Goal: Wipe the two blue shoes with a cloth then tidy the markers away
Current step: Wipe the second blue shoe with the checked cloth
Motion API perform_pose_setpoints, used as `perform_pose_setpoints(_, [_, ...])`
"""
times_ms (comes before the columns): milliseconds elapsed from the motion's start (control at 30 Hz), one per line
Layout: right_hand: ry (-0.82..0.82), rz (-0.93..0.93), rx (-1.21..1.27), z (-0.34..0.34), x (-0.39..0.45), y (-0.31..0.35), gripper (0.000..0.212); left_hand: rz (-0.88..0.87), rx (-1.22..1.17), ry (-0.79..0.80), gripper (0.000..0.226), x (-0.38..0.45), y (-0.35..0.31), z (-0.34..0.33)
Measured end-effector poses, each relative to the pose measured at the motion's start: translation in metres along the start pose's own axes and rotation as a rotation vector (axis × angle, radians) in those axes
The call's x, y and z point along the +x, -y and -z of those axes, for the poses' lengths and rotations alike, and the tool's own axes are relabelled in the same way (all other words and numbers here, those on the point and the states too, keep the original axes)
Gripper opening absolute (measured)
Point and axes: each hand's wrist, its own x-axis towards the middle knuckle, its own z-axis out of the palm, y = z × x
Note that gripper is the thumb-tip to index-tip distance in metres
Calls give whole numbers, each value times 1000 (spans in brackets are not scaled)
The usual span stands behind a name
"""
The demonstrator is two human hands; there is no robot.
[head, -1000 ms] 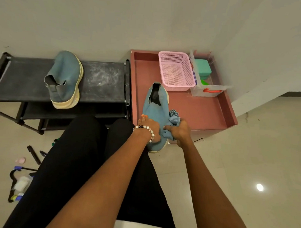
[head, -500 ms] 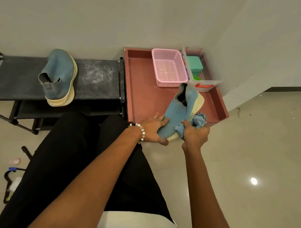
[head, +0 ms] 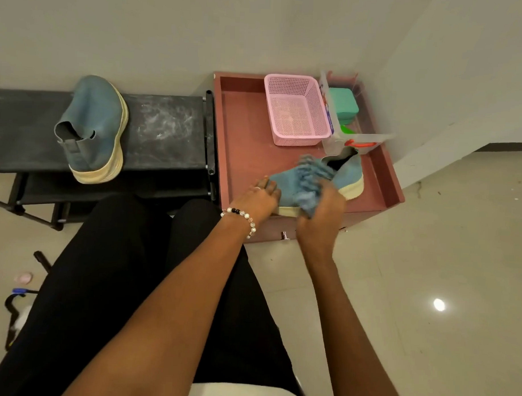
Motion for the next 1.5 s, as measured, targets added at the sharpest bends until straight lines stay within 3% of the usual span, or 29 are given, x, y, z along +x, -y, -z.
perform_pose_setpoints(100, [448, 268, -315, -22, -9, -14, 85, 103, 3, 51, 48, 0, 5, 2])
perform_pose_setpoints(167, [687, 292, -487, -31, -18, -26, 85, 110, -6, 91, 53, 3, 9, -7])
perform_pose_setpoints(200, [732, 316, -529, -31, -19, -34, 78, 110, -2, 130, 53, 4, 9, -10])
perform_pose_setpoints(267, [709, 395, -602, -26, -16, -53, 63, 132, -5, 169, 52, 6, 9, -16])
perform_pose_setpoints(367, [598, 410, -781, -19, -5, -80, 60, 141, 23, 178, 52, 4, 9, -20])
perform_pose_setpoints(467, [489, 155, -801, -36, -12, -66, 64, 147, 66, 201, 54, 3, 9, -23])
perform_pose_setpoints(567, [483, -61, -646, -74, -37, -25, 66, 165, 54, 249, 54, 6, 11, -23])
perform_pose_setpoints(667, [560, 174, -517, -80, -52, -20, 66, 186, 120, 319, 55, 7, 12, -21])
perform_pose_setpoints(733, [605, 351, -530, -57, -40, -46, 62, 201, 156, 326, 55, 6, 8, -21])
perform_pose_setpoints(800, [578, 417, -590, -32, -24, -74, 59, 207, 174, 295, 55, 5, 5, -23])
perform_pose_setpoints(900, [519, 311, -690, -20, -11, -90, 57, 219, 201, 274, 56, 5, 3, -24])
perform_pose_setpoints(1067, [474, -153, -591, -74, -28, -40, 67, 240, 336, 238, 67, 3, 0, -30])
perform_pose_setpoints(1200, [601, 126, -432, -73, -47, -31, 72, 247, 337, 292, 82, -1, -5, -25])
perform_pose_setpoints(1300, [587, 354, -558, -32, -24, -77, 68, 235, 254, 283, 68, 0, -3, -21])
perform_pose_setpoints(1400, [525, 255, -644, -10, -3, -98, 62, 241, 189, 275, 65, 2, -2, -22])
perform_pose_setpoints(1500, [461, -21, -641, -37, -9, -74, 59, 249, 181, 285, 65, 5, -4, -22])
